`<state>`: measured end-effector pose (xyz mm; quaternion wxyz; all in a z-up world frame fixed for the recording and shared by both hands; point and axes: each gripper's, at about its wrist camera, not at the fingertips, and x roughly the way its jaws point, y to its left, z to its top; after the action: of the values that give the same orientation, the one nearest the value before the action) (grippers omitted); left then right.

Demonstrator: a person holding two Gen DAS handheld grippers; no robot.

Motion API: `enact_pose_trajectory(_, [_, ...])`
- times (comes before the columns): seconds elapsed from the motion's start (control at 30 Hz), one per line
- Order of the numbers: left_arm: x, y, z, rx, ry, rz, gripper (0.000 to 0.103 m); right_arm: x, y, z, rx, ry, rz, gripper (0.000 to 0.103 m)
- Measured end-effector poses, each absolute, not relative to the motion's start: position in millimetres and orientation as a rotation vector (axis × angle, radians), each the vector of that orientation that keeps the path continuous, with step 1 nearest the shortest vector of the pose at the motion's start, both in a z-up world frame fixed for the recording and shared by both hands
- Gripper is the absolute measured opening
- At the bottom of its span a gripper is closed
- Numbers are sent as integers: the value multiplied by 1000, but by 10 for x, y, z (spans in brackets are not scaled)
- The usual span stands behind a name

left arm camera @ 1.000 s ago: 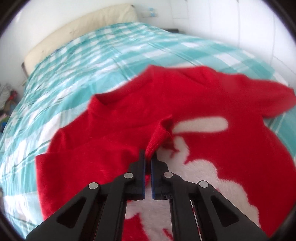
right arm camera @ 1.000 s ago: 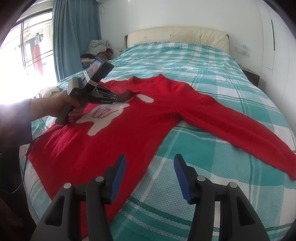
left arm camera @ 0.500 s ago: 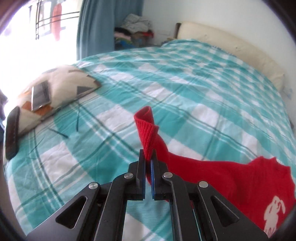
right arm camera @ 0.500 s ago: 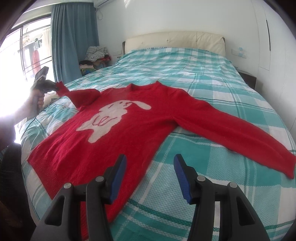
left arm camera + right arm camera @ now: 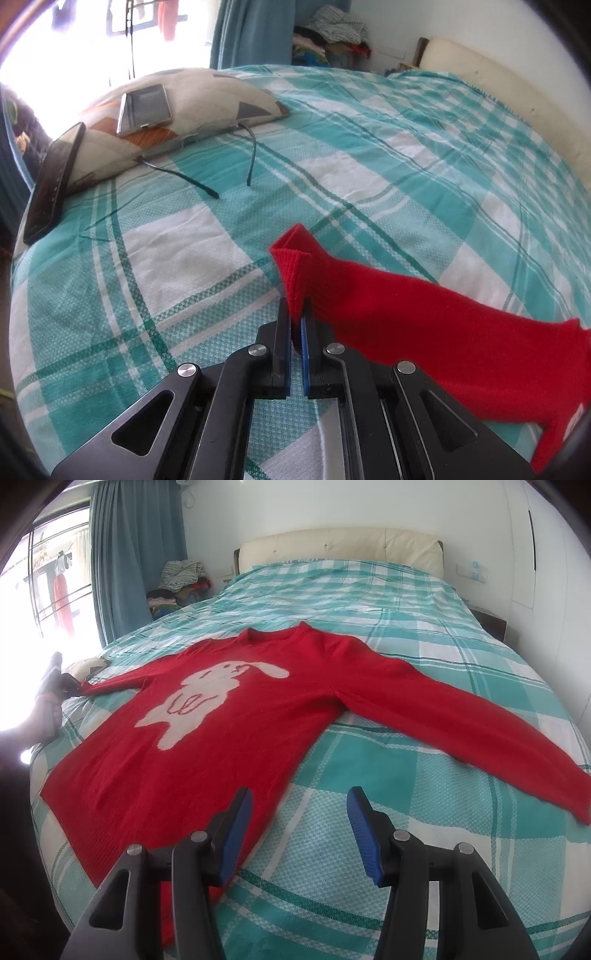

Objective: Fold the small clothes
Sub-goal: 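Pull the sleeve outward from the body with the left gripper and release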

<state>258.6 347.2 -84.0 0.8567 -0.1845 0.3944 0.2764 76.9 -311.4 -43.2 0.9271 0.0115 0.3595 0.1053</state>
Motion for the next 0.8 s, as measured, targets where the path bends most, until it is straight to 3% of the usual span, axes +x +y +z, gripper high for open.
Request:
enact_pose_trajectory(0.47, [2639, 3557, -1073, -403, 898, 600, 3, 769, -3277, -408, 66, 735, 159, 53])
enact_pose_trajectory(0.57, [2617, 3553, -1061, -403, 891, 594, 7, 774, -3321, -420, 68, 743, 134, 53])
enact_pose_trajectory(0.6, [2603, 3547, -1042, -409, 888, 577, 12, 780, -3334, -429, 70, 749, 127, 53])
enact_pose_trajectory(0.67, [2558, 3530, -988, -433, 887, 527, 39, 792, -3356, -453, 74, 762, 110, 57])
enact_pose_trajectory(0.7, [2530, 3511, -943, -439, 884, 499, 64, 794, -3365, -463, 75, 766, 104, 64])
enact_pose_trajectory(0.73, [2481, 3483, -875, -430, 867, 494, 77, 793, -3367, -467, 74, 767, 101, 66])
enact_pose_trajectory(0.8, [2364, 3418, -699, -396, 809, 504, 77, 786, -3362, -464, 61, 763, 92, 66])
